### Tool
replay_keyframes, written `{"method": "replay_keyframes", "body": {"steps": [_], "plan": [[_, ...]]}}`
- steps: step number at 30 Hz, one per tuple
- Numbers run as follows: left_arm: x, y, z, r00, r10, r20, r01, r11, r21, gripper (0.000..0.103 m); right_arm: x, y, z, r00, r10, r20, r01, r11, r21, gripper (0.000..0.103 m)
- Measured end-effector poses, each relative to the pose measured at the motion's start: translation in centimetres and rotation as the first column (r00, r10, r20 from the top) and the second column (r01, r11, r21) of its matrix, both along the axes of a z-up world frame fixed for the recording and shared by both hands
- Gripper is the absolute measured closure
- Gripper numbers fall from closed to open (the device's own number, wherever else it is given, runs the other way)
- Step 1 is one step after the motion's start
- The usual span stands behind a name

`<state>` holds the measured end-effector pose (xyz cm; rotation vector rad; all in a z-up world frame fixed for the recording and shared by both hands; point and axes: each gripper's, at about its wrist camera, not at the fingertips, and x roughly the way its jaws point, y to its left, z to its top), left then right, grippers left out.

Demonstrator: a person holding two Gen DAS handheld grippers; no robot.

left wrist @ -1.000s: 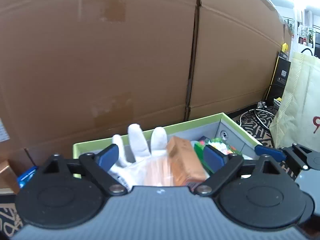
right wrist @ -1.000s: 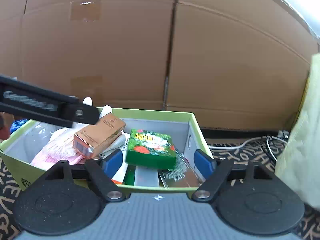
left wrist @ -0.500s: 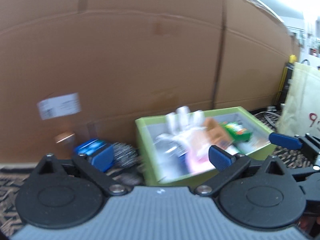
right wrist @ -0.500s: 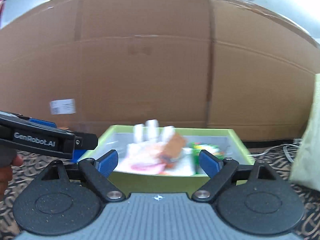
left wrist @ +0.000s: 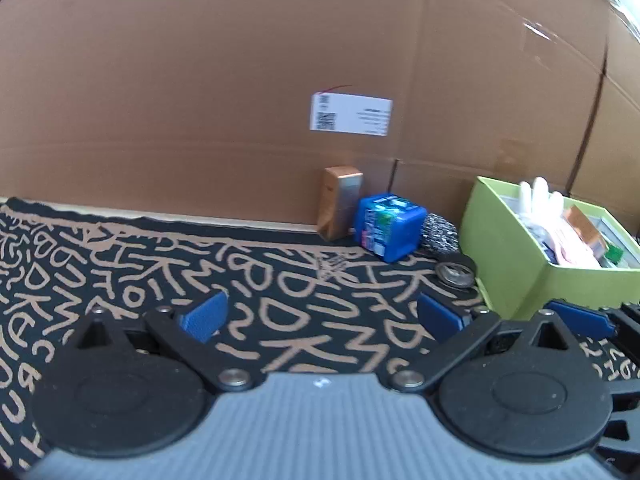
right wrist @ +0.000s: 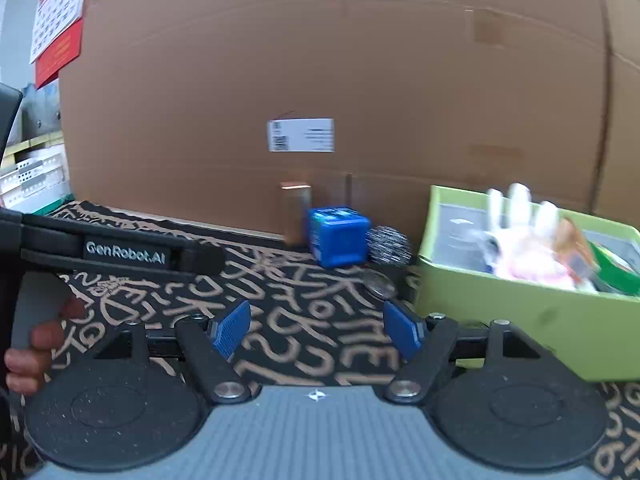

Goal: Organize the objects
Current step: 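Grasp the tan box again with the left tool while the right tool grasps the blue cube box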

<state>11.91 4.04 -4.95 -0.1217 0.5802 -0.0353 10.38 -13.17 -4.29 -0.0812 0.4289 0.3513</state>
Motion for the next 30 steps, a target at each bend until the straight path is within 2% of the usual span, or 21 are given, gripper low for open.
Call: {"method": "replay_keyframes", "body": {"steps": [5,11,15,20,22,26,30], "plan": [[1.8,1.7,-0.6,1.0,0.018,-0.009,-0.019,0.999,-0.043,0.0,4.0,3.4,0.5,0.999,0.028,0.041,-0.023,0.995,-0.101,0.026],[4.3,4.1,-0.4,0.999,0.049,-0.002,-0.049,0.998,-0.045,0.0,10.2,6.5,-0.3,0.998,-0.017,0.059,0.03,0.973,-0.228,0.026],[6.4,5.1,0.1,0.999,0.05,0.017,-0.049,0.998,-0.041,0.0,13.4,7.3,-0.7,0.996,-0.036,0.079,0.056,0.965,-0.258,0.025],[9.2,4.6,0.1,0.999,-0.006,0.035,0.007,0.999,-0.041,0.0,16.9,7.1,-2.0,0.996,-0.078,0.04,0.086,0.953,-0.29,0.026],[10.4,4.0,-0.1,0.998,-0.038,0.045,0.039,0.999,-0.029,0.0,17.1,6.5,-2.1,0.997,-0.082,0.002,0.079,0.964,-0.252,0.034],[13.3,2.1,-0.7,0.994,-0.094,0.052,0.094,0.995,0.015,0.004,14.5,5.9,-1.8,0.997,-0.082,0.014,0.083,0.969,-0.235,0.036],[16.1,0.0,-1.6,0.988,-0.15,0.028,0.15,0.988,0.031,0.013,11.3,4.5,-1.6,0.997,-0.078,-0.008,0.075,0.98,-0.182,0.036]]}}
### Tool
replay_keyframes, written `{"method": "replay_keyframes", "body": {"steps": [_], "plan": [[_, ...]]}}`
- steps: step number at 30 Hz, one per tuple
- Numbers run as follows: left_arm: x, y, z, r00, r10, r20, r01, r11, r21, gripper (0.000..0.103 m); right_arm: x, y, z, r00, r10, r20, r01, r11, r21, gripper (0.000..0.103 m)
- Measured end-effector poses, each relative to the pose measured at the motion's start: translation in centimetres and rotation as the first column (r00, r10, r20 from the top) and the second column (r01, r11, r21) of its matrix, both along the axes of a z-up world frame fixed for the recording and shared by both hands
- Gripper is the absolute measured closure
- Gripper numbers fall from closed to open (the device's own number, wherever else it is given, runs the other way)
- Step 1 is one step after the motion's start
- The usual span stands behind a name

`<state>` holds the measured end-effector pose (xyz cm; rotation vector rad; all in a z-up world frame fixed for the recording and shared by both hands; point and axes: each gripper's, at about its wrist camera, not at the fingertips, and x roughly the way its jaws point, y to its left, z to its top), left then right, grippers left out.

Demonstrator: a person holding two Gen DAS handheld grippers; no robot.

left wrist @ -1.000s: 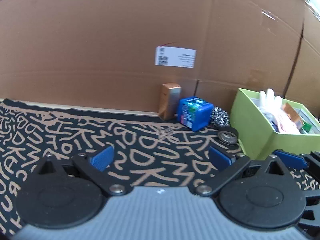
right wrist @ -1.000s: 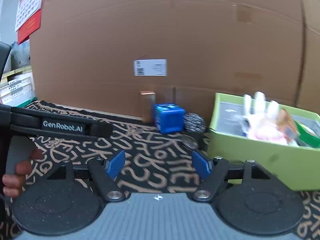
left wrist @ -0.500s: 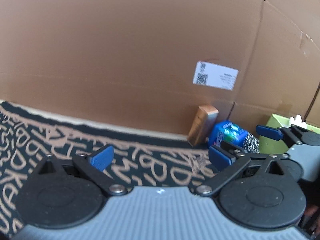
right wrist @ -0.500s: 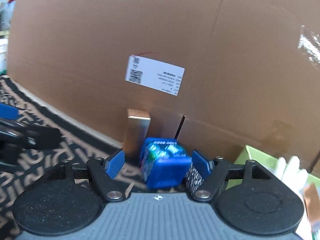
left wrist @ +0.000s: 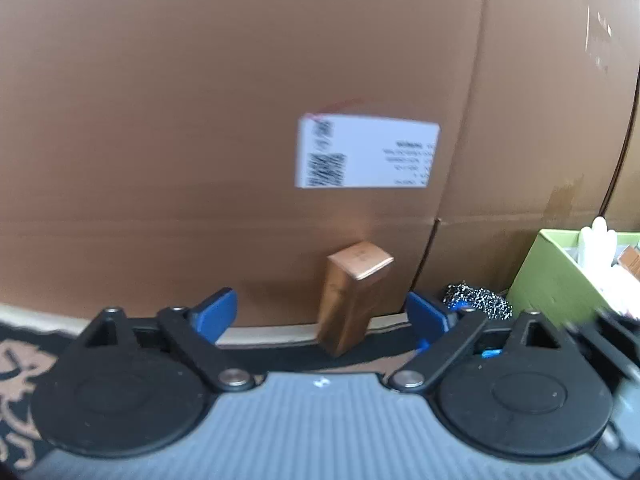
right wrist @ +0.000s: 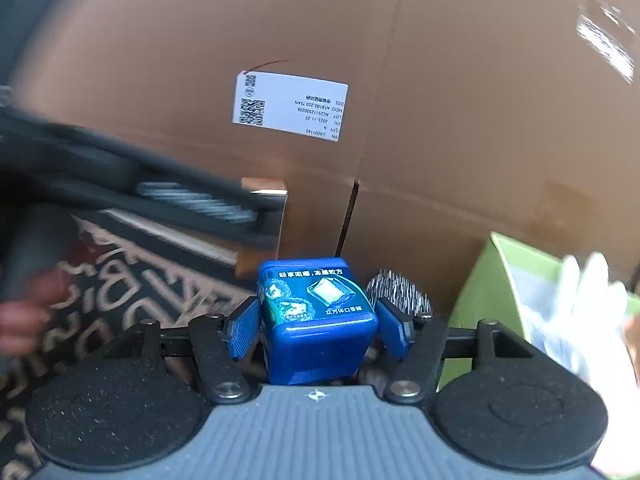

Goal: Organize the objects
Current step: 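Grasp the tan box again with the left tool while the right tool grasps the blue cube box, then carry the tan box and blue cube box into the shoebox and open both tools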

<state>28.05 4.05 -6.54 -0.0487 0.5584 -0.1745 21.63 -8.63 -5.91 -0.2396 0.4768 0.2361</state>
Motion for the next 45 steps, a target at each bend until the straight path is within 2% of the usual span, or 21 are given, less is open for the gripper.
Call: {"method": "replay_keyframes", "body": {"steps": [2,4,6,7,8,12,15,17,20,26,27,28,30,35,38,41,45], "plan": [[1.1,-1.0,-0.4,1.0,-0.013,-0.004,0.013,1.0,0.019,0.016,-1.5,-0.7,0.2,1.0,0.002,-0.014,-0.001,0.999,0.036,0.036],[1.9,-1.8,-0.6,1.0,-0.01,-0.006,0.01,0.999,0.035,0.023,-2.8,-1.2,0.4,1.0,0.018,-0.024,-0.017,0.998,0.062,0.037],[2.5,-2.3,-0.8,0.999,0.006,-0.035,-0.005,1.0,0.023,0.029,-3.8,-1.1,0.4,0.999,0.028,-0.029,-0.026,0.997,0.071,0.037],[2.7,-2.3,-0.9,0.999,0.003,-0.053,-0.003,1.0,0.006,0.053,-3.9,-0.7,0.4,0.999,0.034,-0.033,-0.031,0.997,0.071,0.037],[2.9,-2.4,-1.1,0.997,-0.014,-0.074,0.013,1.0,-0.003,0.067,-4.4,-0.8,0.5,0.999,0.035,-0.036,-0.032,0.997,0.075,0.037],[1.5,-2.4,-0.9,0.996,-0.024,-0.082,0.026,0.999,0.021,0.067,-6.4,-1.5,1.0,0.997,0.045,-0.063,-0.038,0.994,0.1,0.037],[-1.0,-1.9,-0.4,0.994,-0.047,-0.097,0.048,0.999,0.002,0.069,-8.4,-2.2,1.1,0.996,0.045,-0.081,-0.035,0.992,0.125,0.037],[-3.0,-1.9,-0.2,0.992,-0.048,-0.12,0.05,0.999,0.012,0.079,-9.4,-3.0,1.1,0.995,0.038,-0.091,-0.025,0.99,0.139,0.037],[-5.9,-2.2,-0.1,0.983,-0.083,-0.163,0.084,0.996,-0.002,0.079,-11.2,-4.1,1.2,0.994,0.015,-0.106,0.001,0.989,0.15,0.037],[-11.3,-2.3,-0.2,0.978,-0.13,-0.161,0.13,0.991,-0.006,0.079,-14.5,-5.7,1.3,0.995,0.013,-0.102,0.001,0.99,0.138,0.037],[-12.0,-2.5,-0.2,0.98,-0.122,-0.157,0.123,0.992,0.001,0.075,-14.7,-5.9,1.1,0.994,0.019,-0.107,-0.003,0.99,0.14,0.037],[-12.3,-2.6,-0.4,0.982,-0.113,-0.154,0.116,0.993,0.011,0.062,-14.8,-6.0,1.0,0.993,0.022,-0.112,-0.006,0.989,0.144,0.037],[-13.0,-2.5,-0.3,0.983,-0.096,-0.156,0.102,0.994,0.032,0.046,-14.7,-6.2,0.8,0.992,0.026,-0.123,-0.006,0.987,0.161,0.037],[-13.6,-3.3,-0.4,0.979,-0.107,-0.172,0.123,0.989,0.082,0.045,-15.0,-6.3,0.6,0.992,0.027,-0.123,-0.005,0.985,0.174,0.037],[-13.5,-4.0,-1.0,0.974,-0.119,-0.193,0.14,0.985,0.097,0.054,-15.2,-6.5,0.4,0.991,0.028,-0.13,-0.004,0.983,0.185,0.036],[-13.4,-4.2,-1.4,0.974,-0.105,-0.202,0.128,0.987,0.1,0.053,-14.9,-6.6,0.3,0.991,0.031,-0.127,-0.007,0.983,0.182,0.032],[-13.0,-4.3,-2.0,0.974,-0.087,-0.211,0.112,0.988,0.111,0.049,-14.1,-6.3,-0.2,0.99,0.034,-0.137,-0.009,0.984,0.18,0.032]]}}
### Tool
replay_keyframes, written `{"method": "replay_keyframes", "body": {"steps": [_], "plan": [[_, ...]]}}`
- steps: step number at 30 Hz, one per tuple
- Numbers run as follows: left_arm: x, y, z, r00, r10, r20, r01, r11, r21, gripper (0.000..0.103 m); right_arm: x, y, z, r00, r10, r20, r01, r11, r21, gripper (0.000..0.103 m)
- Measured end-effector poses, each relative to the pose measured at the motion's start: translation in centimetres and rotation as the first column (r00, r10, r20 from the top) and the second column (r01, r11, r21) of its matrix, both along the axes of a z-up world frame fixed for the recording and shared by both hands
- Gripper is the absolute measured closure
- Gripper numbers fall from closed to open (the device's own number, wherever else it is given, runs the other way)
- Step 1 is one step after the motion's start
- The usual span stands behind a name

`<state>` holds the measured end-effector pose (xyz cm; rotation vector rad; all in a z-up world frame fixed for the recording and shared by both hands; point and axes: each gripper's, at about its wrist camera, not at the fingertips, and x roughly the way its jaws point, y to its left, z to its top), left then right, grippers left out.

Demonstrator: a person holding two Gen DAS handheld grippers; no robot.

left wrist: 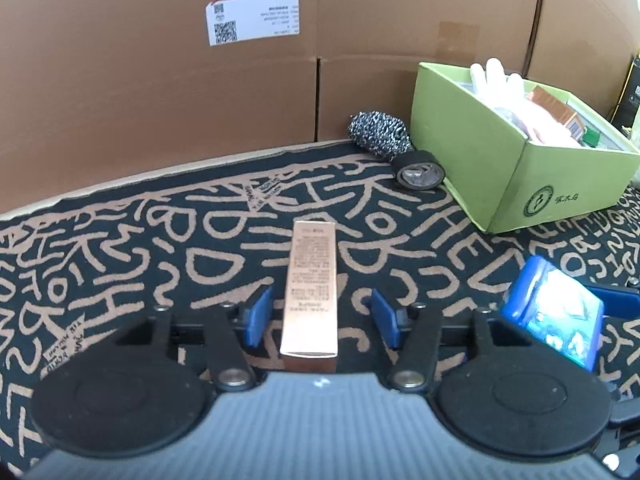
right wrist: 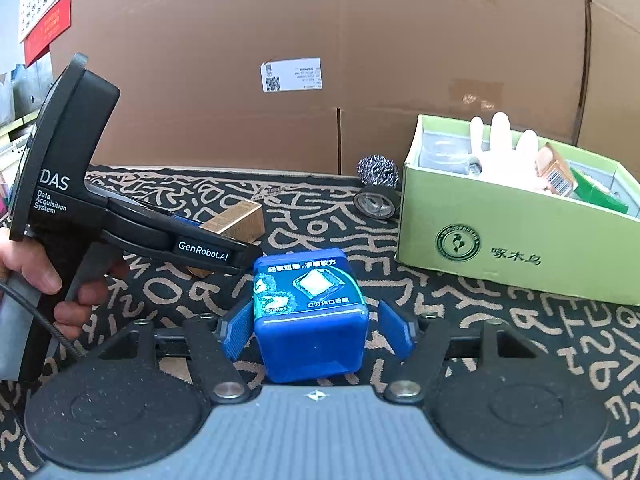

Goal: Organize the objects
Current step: 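Carry the tan box and blue cube box into the shoebox and open both tools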

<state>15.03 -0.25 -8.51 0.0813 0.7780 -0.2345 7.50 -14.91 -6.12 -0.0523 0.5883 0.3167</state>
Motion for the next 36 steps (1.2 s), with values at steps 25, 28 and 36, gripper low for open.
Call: {"method": "replay_keyframes", "body": {"steps": [25,28,36], "plan": [[-0.3,-10.9,10.7,0.949,-0.228,0.218,0.248,0.966,-0.073,0.079,0.2,-12.9,7.9,0.898,-0.326,0.295,0.314,0.945,0.089,0.043],[1.3,-13.2,11.0,0.949,-0.238,0.206,0.26,0.961,-0.088,0.079,2.1,-15.1,7.7,0.886,-0.371,0.278,0.366,0.928,0.072,0.043],[5.8,-17.1,8.6,0.962,-0.221,0.162,0.232,0.971,-0.05,0.079,8.6,-18.5,4.9,0.899,-0.404,0.171,0.4,0.915,0.056,0.044]]}}
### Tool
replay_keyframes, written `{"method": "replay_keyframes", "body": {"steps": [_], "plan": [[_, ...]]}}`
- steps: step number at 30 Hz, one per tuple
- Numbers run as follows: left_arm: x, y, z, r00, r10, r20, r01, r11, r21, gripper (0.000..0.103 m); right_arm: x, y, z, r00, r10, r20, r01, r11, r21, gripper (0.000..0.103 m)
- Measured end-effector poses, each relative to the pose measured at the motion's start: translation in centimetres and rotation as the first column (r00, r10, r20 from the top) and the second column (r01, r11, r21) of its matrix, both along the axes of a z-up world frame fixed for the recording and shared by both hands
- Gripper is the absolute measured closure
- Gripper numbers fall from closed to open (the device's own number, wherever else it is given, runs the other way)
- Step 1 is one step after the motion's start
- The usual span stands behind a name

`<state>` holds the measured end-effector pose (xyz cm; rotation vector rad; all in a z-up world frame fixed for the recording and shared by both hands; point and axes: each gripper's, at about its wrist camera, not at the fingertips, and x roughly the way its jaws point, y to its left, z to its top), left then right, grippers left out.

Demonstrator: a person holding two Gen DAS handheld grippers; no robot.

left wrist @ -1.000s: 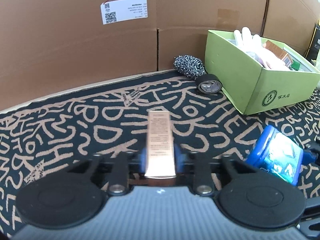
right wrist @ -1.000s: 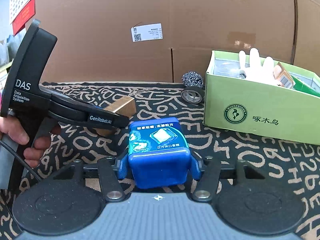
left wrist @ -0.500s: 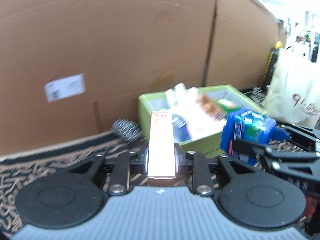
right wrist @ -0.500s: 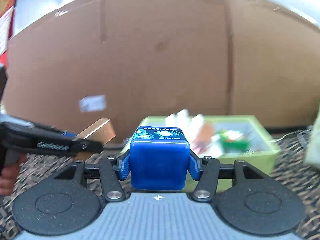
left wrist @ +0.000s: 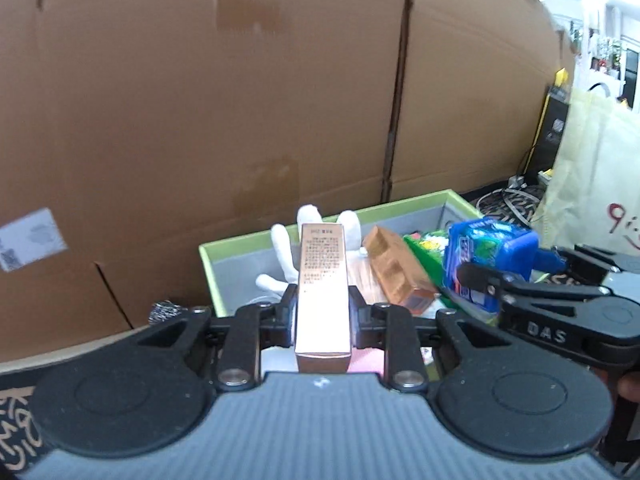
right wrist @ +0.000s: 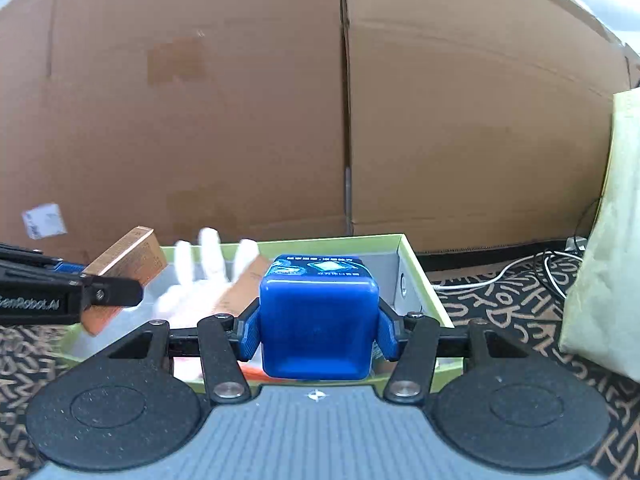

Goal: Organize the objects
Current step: 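Carry the tan box and blue cube box into the shoebox and open both tools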

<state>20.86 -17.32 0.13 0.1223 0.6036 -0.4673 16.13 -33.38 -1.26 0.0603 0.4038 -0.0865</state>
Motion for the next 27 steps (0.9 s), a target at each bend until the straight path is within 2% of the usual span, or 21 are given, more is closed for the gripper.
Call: {"method": "replay_keyframes", "body": {"steps": [4,7,11,12,14,16,17,18,20,24,27], "plan": [[1.8,-0.9,-1.7,1.0,0.014,-0.016,-0.014,1.0,0.003,0.079,2.3,-0.8,-2.0,0.999,-0.047,0.024,0.048,0.999,-0.012,0.044],[2.5,-1.5,-2.4,1.0,0.018,-0.015,-0.018,1.0,0.011,0.079,2.5,-0.9,-2.3,0.999,-0.04,0.036,0.04,0.999,-0.012,0.044],[2.5,-1.6,-3.0,1.0,0.014,-0.011,-0.015,1.0,-0.012,0.076,1.6,-0.4,-2.5,1.0,0.002,0.015,-0.001,0.998,-0.068,0.041],[2.2,-1.4,-2.9,1.0,0.007,-0.005,-0.007,0.999,-0.032,0.065,1.2,-0.2,-2.4,1.0,0.006,0.005,-0.006,0.997,-0.076,0.038],[1.2,-0.6,-2.6,1.0,-0.027,0.009,0.028,0.996,-0.084,0.046,0.1,0.1,-2.3,1.0,-0.018,0.017,0.019,0.995,-0.093,0.023],[-0.8,0.2,-2.0,0.997,0.006,0.071,0.0,0.997,-0.079,0.005,-1.3,0.4,-2.0,0.999,-0.032,0.044,0.036,0.994,-0.104,0.014],[-1.9,0.6,-1.8,0.992,0.033,0.12,-0.025,0.997,-0.068,0.0,-2.2,0.6,-1.8,0.998,-0.032,0.053,0.037,0.994,-0.101,0.012],[-3.0,1.0,-1.6,0.986,0.044,0.164,-0.035,0.998,-0.059,0.0,-3.0,0.9,-1.7,0.998,-0.032,0.059,0.037,0.995,-0.092,0.012],[-4.6,1.9,-1.4,0.982,0.033,0.185,-0.026,0.999,-0.041,0.0,-4.4,1.4,-1.5,0.997,-0.032,0.067,0.036,0.997,-0.066,0.011],[-7.3,4.3,-1.4,0.985,0.052,0.163,-0.041,0.997,-0.069,0.0,-7.1,3.3,-1.6,0.997,0.023,0.07,-0.023,1.0,-0.004,0.009],[-8.9,6.6,-2.0,0.987,0.099,0.129,-0.088,0.992,-0.088,0.0,-8.3,5.3,-2.2,0.995,0.086,0.045,-0.087,0.996,0.014,0.008]]}}
